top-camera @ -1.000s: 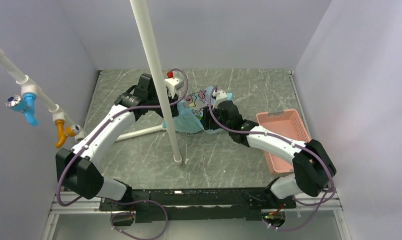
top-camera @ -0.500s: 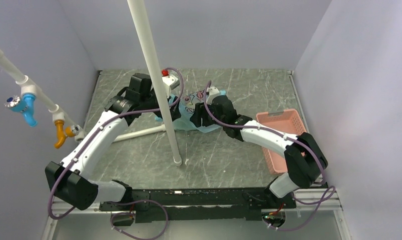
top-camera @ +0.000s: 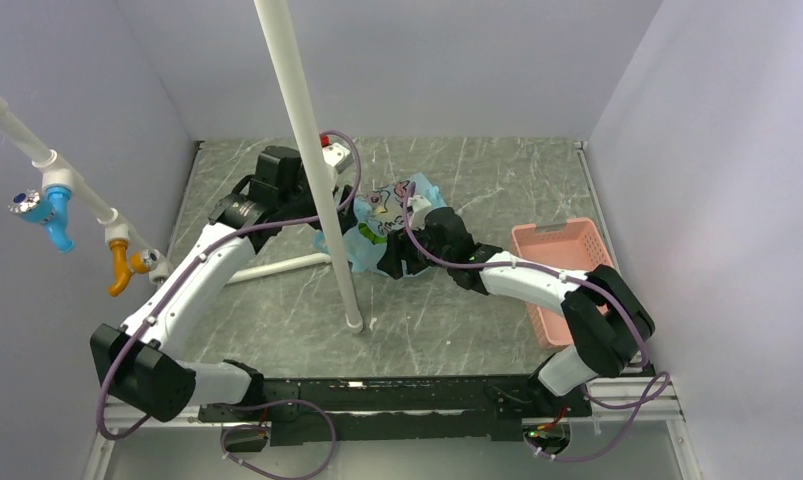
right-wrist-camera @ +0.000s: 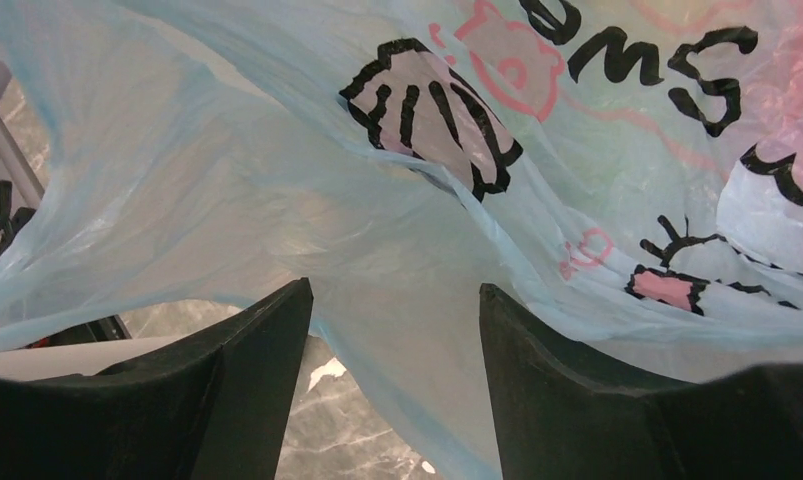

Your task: Take the fake fruits out of the plastic bag

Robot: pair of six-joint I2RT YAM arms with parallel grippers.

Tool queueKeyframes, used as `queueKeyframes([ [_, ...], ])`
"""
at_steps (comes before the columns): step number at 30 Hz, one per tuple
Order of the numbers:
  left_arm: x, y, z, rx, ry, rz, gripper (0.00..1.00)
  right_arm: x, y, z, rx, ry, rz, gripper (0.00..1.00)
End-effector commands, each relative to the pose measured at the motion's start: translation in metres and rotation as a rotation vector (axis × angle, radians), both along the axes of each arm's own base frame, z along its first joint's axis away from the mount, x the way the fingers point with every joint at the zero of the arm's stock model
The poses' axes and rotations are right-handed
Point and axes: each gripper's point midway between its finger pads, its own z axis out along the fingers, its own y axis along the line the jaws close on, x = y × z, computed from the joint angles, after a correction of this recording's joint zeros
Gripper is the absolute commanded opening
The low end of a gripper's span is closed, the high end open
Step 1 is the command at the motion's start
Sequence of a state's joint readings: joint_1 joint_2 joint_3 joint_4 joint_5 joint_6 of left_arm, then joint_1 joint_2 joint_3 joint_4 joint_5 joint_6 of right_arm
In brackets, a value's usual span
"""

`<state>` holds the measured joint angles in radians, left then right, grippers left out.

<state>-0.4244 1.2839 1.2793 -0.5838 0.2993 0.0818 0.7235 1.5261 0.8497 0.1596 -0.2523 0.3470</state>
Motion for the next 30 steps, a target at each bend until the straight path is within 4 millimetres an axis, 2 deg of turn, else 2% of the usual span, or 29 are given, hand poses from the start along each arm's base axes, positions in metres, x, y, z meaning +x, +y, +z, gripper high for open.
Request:
queueKeyframes([
  [1,0.011,-0.012,-0.009,-0.026,0.027,-0.003,0.78,0.008,0.004,0.028,0.037,-0.102,0.009,0.67],
  [2,0.011,-0.014,-0.012,-0.027,0.040,-0.011,0.75,0.010,0.003,0.029,0.028,-0.110,-0.001,0.68],
  [3,0.012,-0.017,-0.015,-0.029,0.053,-0.023,0.67,0.012,0.001,0.032,0.023,-0.118,-0.015,0.69],
  [5,0.011,-0.022,-0.019,-0.033,0.080,-0.042,0.46,0.017,-0.004,0.038,0.017,-0.132,-0.053,0.69],
  [8,0.007,-0.024,-0.018,-0.032,0.088,-0.068,0.09,0.029,-0.019,0.046,0.012,-0.132,-0.176,0.69],
  [9,0.006,-0.024,-0.015,-0.033,0.076,-0.071,0.01,0.035,-0.026,0.047,0.015,-0.124,-0.221,0.69],
  [10,0.004,-0.024,-0.012,-0.038,0.064,-0.079,0.00,0.040,-0.031,0.047,0.027,-0.105,-0.262,0.67],
  [11,0.001,-0.025,-0.009,-0.048,0.053,-0.094,0.00,0.046,-0.036,0.045,0.036,-0.083,-0.293,0.61],
  [13,-0.004,-0.029,-0.004,-0.066,0.037,-0.122,0.00,0.053,-0.038,0.042,0.057,-0.056,-0.330,0.37],
  [14,-0.006,-0.030,-0.002,-0.072,0.033,-0.135,0.00,0.055,-0.036,0.043,0.062,-0.060,-0.328,0.31],
  [15,-0.008,-0.032,-0.002,-0.076,0.032,-0.147,0.00,0.056,-0.033,0.042,0.062,-0.064,-0.324,0.29],
  [19,-0.010,-0.034,-0.003,-0.071,0.037,-0.159,0.00,0.066,-0.031,0.030,0.029,-0.079,-0.356,0.28],
  [23,-0.013,-0.034,0.002,-0.081,0.021,-0.169,0.00,0.069,-0.030,-0.005,-0.043,-0.106,-0.350,0.32],
  [25,-0.013,-0.033,0.004,-0.077,0.013,-0.165,0.00,0.060,-0.019,-0.030,-0.101,-0.087,-0.292,0.34],
  [27,-0.012,-0.031,0.001,-0.067,0.014,-0.152,0.00,0.038,-0.003,-0.047,-0.110,-0.054,-0.215,0.34],
  [29,-0.011,-0.031,-0.005,-0.046,0.031,-0.155,0.00,0.012,0.008,-0.048,-0.052,-0.032,-0.156,0.35],
  [30,-0.011,-0.032,-0.005,-0.036,0.041,-0.158,0.00,0.004,0.009,-0.038,-0.007,-0.032,-0.147,0.36],
])
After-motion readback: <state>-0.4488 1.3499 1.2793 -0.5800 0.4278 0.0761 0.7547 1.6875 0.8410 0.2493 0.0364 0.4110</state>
